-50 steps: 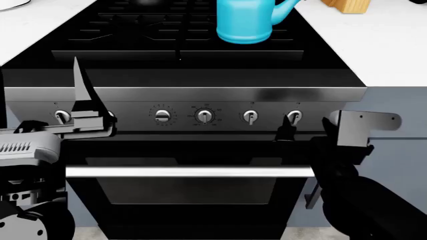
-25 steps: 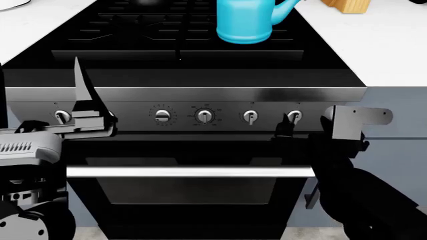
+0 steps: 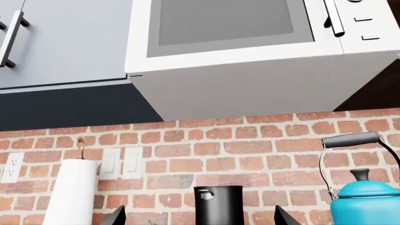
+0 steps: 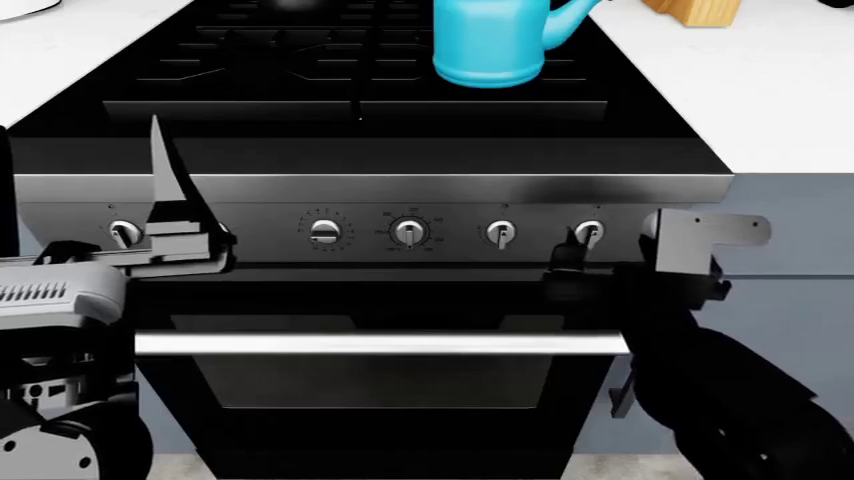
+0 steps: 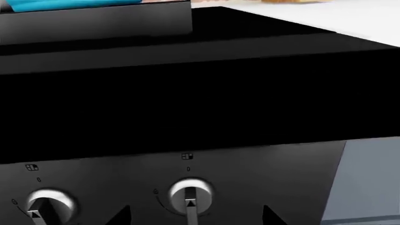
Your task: Pick the kettle from the counter and place it on a stove burner. Then turn the burner on.
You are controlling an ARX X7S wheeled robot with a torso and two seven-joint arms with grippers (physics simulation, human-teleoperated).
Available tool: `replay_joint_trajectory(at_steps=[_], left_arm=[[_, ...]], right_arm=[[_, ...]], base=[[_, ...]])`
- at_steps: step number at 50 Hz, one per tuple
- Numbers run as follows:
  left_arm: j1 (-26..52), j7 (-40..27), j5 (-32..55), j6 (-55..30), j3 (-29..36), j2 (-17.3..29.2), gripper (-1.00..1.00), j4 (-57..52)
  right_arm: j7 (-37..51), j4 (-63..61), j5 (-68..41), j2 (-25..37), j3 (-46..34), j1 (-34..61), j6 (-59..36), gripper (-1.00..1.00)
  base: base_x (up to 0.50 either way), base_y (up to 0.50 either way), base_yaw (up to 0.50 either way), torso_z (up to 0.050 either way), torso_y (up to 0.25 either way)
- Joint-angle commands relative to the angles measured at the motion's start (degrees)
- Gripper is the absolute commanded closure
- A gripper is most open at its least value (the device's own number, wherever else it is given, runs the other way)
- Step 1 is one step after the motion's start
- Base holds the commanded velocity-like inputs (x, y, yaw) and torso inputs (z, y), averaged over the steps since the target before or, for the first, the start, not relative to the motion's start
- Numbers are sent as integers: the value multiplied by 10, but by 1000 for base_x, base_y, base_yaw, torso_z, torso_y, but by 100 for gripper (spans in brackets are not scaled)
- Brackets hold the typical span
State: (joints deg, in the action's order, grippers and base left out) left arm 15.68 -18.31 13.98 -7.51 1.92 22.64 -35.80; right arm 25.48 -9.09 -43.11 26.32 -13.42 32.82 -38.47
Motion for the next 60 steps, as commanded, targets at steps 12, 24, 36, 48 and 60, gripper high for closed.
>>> replay_joint_trajectory(at_steps=[12,24,36,48,60], left_arm=[[2,-3,-1,1,5,2,-100,4],[2,-3,-2,5,8,3,-100,8],[2,-6,-1,3,9,5,-100,5],[1,-7,1,4,9,6,-100,6],[3,-8,3,5,10,7,-100,9]], right_arm=[[-19,68,28,-16,-27,34,13,-100],[-30,106,42,-25,-40,46,23,-100],[-44,139,47,-33,-44,57,38,-100],[-49,163,54,-42,-53,75,39,-100],[-41,168,55,-43,-54,78,34,100]], base=[[0,0,0,0,0],[0,0,0,0,0],[0,0,0,0,0],[5,0,2,0,0],[15,1,10,0,-7]])
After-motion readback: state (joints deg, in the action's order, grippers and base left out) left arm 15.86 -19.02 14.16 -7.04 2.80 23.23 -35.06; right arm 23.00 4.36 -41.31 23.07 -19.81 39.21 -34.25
